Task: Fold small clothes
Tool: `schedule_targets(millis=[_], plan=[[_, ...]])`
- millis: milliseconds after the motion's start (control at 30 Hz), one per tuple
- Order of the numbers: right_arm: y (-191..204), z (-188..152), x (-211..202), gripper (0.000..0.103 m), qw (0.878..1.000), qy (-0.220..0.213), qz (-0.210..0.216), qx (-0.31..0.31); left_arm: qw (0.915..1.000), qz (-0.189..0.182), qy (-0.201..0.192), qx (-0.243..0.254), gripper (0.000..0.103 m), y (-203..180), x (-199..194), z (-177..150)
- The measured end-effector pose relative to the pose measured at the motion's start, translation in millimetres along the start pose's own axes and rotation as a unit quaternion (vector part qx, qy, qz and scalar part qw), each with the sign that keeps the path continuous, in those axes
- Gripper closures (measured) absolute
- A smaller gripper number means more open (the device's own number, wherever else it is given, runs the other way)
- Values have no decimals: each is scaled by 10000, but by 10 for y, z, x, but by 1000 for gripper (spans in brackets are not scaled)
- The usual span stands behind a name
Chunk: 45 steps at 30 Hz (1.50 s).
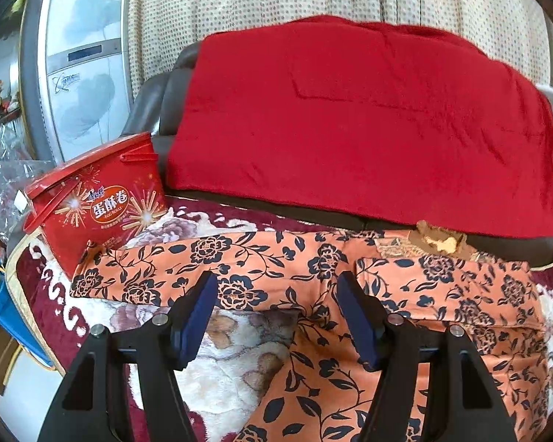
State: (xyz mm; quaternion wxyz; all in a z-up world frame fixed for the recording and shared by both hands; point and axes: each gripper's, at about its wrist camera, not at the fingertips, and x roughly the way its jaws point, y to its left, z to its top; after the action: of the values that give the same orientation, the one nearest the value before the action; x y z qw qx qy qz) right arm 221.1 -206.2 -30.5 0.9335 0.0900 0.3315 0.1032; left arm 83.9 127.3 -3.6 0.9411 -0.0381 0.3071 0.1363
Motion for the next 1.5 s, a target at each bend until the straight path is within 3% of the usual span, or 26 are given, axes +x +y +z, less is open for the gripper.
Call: schedule_targets(millis=[233,467,567,667,767,833,900,1000,1033,1067,1167,1200,1267,1300,1333,1400,1467,1500], plan=[[369,-125,-73,10,9988,63,23,-494,9985,-387,172,-333,35,197,-61,-36],[372,-452,185,10,9971,677,319,-101,9931,-778,559,-674,35,395,63,-147],[322,-650,345,10,9940,1014,389,102,9868,-1090,810,-880,25,568,191,-240],[229,-834,504,10,9911,1241,371,302,9689,-1618,1095,-1520,20,970,416,-360],[94,-1031,646,10,9880,1412,259,565,9436,-1541,1234,-2658,20,1676,755,-477],[60,-1070,647,10,9893,1296,313,585,9094,-1315,1196,-3761,20,2276,1005,-581],[64,-1077,641,10,9906,1227,300,520,8764,-1238,1068,-4530,21,2751,1232,-666],[90,-1092,644,10,9919,1163,245,448,8462,-867,1009,-5160,21,3168,1504,-785],[94,-1099,642,10,9922,1144,238,434,8327,-971,993,-5360,21,3260,1593,-835],[103,-1103,642,10,9924,1133,233,419,8248,-1018,851,-5496,21,3302,1609,-848],[113,-1101,641,10,9925,1133,256,392,8275,-885,865,-5476,24,3296,1637,-804],[108,-1102,641,10,9923,1135,274,405,8283,-775,866,-5480,50,3313,1659,-789],[94,-1093,644,10,9920,1147,310,424,8367,-487,1289,-5300,99,3358,1804,-780],[84,-1086,645,10,9918,1156,332,421,8314,-485,1347,-5369,99,3380,1845,-802],[78,-1081,644,10,9917,1165,356,422,8359,-398,1341,-5308,99,3363,1827,-774],[52,-1072,630,10,9912,1162,430,465,8743,-14,1150,-4716,99,3163,1664,-543],[3,-1062,598,10,9911,1092,492,583,9232,247,688,-3774,99,2719,1375,-176],[-34,-1058,583,10,9908,1055,532,655,9390,220,466,-3401,99,2498,1242,-20]])
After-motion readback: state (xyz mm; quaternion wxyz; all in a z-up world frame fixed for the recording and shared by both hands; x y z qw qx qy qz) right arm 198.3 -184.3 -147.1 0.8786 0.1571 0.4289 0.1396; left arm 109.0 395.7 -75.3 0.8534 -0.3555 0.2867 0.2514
